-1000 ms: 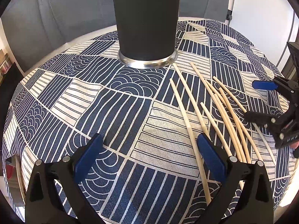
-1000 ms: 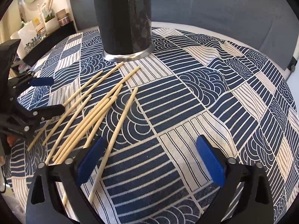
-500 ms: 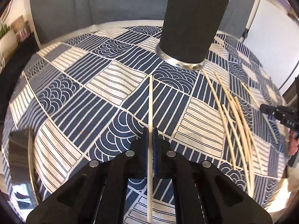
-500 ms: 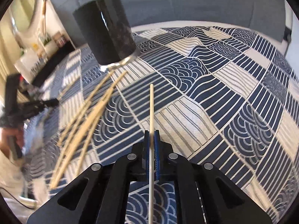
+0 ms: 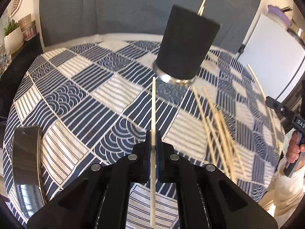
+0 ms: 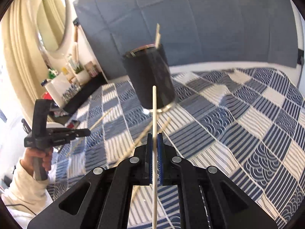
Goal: Organize utensils
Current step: 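Raise both held chopsticks upright and bring them above the black cup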
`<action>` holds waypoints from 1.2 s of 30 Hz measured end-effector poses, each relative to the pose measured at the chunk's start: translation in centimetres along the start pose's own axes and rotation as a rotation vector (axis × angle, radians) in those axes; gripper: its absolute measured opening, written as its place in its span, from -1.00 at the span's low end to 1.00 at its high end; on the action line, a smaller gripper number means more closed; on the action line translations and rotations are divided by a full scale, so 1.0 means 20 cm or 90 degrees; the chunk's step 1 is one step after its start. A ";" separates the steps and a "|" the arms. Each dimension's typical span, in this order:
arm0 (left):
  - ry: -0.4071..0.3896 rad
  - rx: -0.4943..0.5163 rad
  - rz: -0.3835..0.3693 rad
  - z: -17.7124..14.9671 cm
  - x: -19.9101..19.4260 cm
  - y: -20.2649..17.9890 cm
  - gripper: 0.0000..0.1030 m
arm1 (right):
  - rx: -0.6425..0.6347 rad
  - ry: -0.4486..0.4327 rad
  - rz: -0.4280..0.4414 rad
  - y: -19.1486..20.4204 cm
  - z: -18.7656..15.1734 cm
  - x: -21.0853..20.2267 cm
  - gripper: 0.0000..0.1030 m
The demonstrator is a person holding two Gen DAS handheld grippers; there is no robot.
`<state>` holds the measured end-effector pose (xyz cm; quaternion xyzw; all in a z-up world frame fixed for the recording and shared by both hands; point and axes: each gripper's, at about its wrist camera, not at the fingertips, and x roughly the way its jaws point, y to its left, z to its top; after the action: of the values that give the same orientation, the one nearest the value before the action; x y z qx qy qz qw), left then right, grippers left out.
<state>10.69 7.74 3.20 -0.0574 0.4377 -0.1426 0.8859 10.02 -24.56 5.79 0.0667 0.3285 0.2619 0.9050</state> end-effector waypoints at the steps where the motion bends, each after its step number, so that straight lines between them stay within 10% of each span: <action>1: -0.007 0.001 -0.002 0.02 -0.02 0.00 -0.91 | -0.003 -0.008 0.006 0.02 0.02 -0.01 -0.91; 11: -0.141 0.035 -0.059 0.32 -0.34 -0.09 -0.91 | -0.064 -0.110 0.049 0.24 0.34 -0.12 -0.91; 28: -0.291 0.098 -0.192 0.86 -0.27 -0.30 -0.91 | -0.032 -0.232 0.124 0.14 0.79 0.02 -0.91; 36: -0.521 0.054 -0.279 0.94 -0.18 -0.25 -0.91 | 0.065 -0.404 0.175 0.05 0.89 0.19 -0.91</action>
<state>22.52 3.68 18.60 -0.1635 0.0231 -0.3097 0.9364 23.32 -20.83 17.79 0.2335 0.0312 0.3310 0.9138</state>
